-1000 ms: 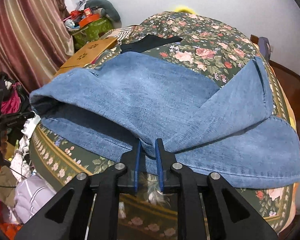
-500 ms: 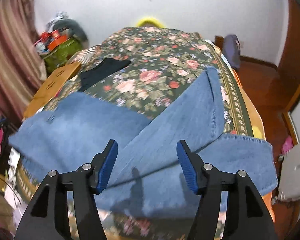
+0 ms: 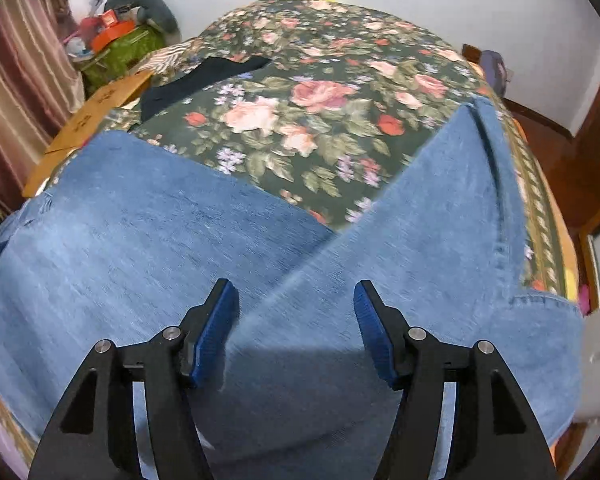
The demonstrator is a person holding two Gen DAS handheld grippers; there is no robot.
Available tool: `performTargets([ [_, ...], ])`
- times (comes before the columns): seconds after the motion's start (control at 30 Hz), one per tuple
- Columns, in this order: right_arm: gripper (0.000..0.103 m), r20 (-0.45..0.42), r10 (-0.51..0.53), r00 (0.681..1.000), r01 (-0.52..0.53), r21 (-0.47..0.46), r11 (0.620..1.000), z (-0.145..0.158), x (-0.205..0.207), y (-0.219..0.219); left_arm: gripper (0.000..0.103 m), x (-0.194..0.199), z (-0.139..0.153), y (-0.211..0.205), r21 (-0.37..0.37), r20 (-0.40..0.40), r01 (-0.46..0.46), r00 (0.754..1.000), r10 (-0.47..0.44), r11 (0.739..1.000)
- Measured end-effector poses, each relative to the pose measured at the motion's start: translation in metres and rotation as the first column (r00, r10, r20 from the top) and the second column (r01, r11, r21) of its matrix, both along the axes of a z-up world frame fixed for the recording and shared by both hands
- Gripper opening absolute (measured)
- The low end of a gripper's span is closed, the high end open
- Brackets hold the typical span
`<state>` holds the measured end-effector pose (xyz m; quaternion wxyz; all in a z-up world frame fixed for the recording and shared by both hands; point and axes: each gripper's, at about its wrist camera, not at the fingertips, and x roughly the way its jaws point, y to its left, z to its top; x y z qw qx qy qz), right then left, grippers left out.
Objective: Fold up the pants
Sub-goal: 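Lift the waistband with both grippers and fold it over toward the hems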
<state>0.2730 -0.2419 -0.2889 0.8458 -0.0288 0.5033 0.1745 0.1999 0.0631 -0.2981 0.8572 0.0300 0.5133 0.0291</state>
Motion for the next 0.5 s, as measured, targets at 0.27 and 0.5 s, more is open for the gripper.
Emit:
performTargets([
  [0.27,0.056,-0.069,-0.149,0.986,0.152,0.042,0.987,-0.005,-0.044,-0.076,0.057,0.003,0.007,0.000,0.002,-0.031,0.018,0.999,-0.017,1.000],
  [0.5,0.056,-0.029,-0.318,0.948,0.318,0.165,0.933,0.004,-0.081,-0.116,0.057,0.003,0.018,-0.011,0.038,-0.040,0.055,0.998,-0.053,0.998],
])
